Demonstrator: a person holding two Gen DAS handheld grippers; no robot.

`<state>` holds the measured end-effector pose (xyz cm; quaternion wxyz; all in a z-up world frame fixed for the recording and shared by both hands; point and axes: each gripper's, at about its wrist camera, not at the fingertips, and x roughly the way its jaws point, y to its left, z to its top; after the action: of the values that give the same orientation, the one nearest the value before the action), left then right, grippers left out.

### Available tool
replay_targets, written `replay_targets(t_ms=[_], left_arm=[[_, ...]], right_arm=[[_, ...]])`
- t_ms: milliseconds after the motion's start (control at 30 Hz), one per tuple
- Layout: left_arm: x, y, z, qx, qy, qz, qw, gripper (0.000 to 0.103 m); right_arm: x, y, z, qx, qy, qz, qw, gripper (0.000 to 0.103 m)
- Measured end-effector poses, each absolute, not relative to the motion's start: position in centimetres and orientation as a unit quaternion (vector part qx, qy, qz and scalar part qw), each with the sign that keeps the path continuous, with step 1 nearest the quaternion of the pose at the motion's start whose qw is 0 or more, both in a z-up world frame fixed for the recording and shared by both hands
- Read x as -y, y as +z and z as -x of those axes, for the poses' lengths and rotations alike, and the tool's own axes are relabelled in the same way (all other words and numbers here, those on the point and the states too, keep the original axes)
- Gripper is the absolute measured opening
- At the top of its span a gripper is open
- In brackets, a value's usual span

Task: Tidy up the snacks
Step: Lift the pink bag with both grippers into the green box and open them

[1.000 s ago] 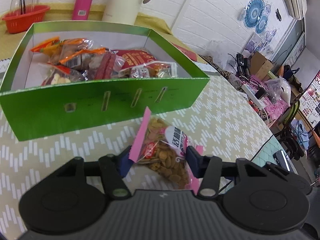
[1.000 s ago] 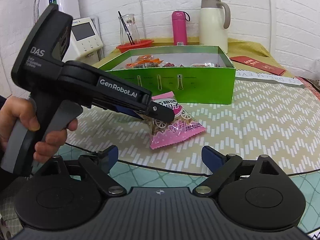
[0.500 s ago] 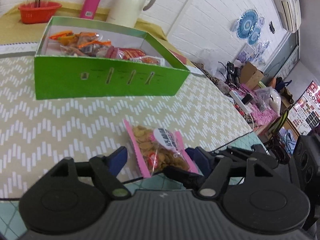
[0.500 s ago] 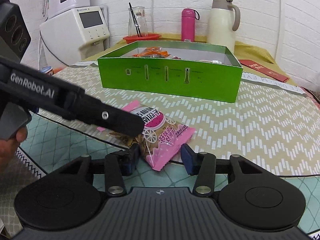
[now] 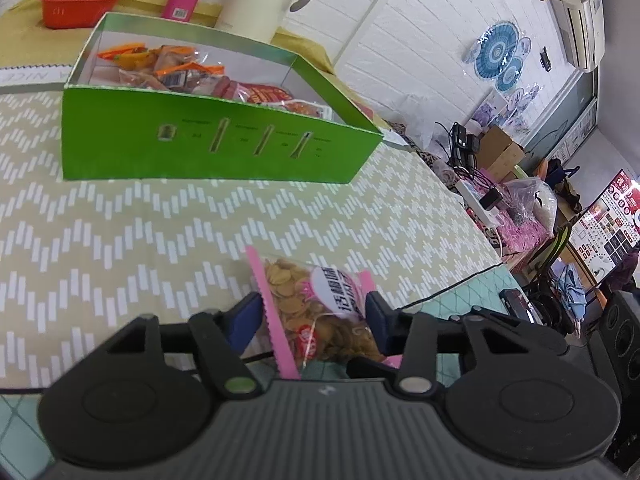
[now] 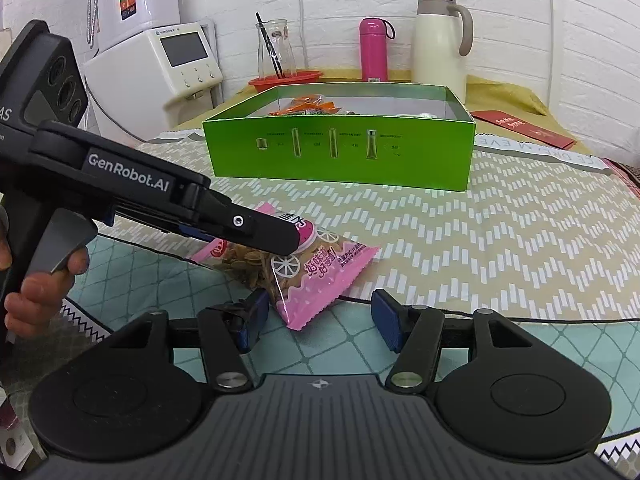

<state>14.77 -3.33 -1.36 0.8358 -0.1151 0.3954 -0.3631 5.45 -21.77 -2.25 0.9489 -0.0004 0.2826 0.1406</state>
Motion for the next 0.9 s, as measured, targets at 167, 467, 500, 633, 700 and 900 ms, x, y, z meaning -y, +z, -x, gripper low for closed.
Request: replay_targets(t_ms=[167, 467, 500, 633, 700, 900], left_arm=[[3.6, -1.4, -14.1, -0.384, -0.364, 0.083, 0.845, 0.036], [3.5, 0.6, -12.9, -0.350, -0.368, 0.075, 0.858, 0.024], [3.4, 1.0, -13.0, -0.346, -0.370, 0.079, 0.859, 0.024], [2.9, 2.9, -13.4, -0.319, -0.371, 0.085, 0.868, 0.024], [2.8, 4.0, -13.9, -0.305, -0.370, 0.086, 0.873, 0.024], [2.2, 6.5, -16.8, -0.273, -0.367, 0.094, 0.885, 0.025]], right_arm=[[21.0, -2.5, -5.6, -0.273, 0.147, 0.004, 0.951, 0.079], [20.6, -1.2, -4.9, -0.248, 0.153, 0.013, 0.957, 0.049], [20.5, -0.8, -4.9, -0.243, 0.153, 0.013, 0.958, 0.049], [20.5, 1.0, -5.5, -0.217, 0.157, 0.022, 0.963, 0.049], [20.6, 1.9, -6.0, -0.203, 0.157, 0.027, 0.966, 0.049], [20.3, 4.3, -8.9, -0.166, 0.157, 0.043, 0.973, 0.049]])
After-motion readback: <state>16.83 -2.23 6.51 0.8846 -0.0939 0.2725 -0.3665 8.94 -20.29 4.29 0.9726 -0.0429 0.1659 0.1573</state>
